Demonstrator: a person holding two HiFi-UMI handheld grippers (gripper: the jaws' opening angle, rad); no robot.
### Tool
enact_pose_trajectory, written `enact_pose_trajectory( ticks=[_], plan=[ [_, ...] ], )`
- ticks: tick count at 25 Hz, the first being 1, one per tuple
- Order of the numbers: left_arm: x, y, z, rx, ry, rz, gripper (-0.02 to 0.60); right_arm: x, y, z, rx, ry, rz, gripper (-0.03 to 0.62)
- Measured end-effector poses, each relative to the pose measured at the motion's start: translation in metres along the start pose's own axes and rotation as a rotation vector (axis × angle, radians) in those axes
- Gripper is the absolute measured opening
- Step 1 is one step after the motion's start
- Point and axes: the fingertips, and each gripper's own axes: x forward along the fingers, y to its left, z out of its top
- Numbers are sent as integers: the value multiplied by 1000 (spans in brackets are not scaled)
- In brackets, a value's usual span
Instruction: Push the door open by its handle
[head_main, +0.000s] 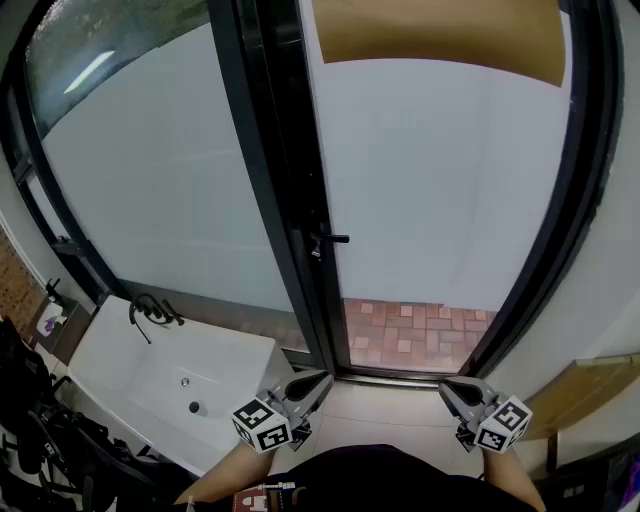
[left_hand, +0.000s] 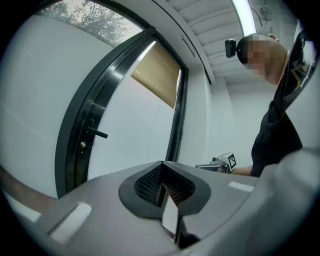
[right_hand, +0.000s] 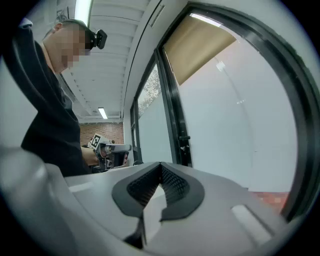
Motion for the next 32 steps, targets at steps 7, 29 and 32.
enact_pose_trajectory(
  ticks=[7, 29, 32],
  plan=[
    [14, -2, 11, 21, -6, 95, 0, -1, -35, 1, 7, -1, 47, 0],
    [-50, 197, 67, 83, -69, -15, 0, 284, -77, 124, -325, 154, 49, 150],
    [-45, 216, 84, 90, -72, -33, 0, 322, -96, 145, -374, 206, 38, 150]
  ],
)
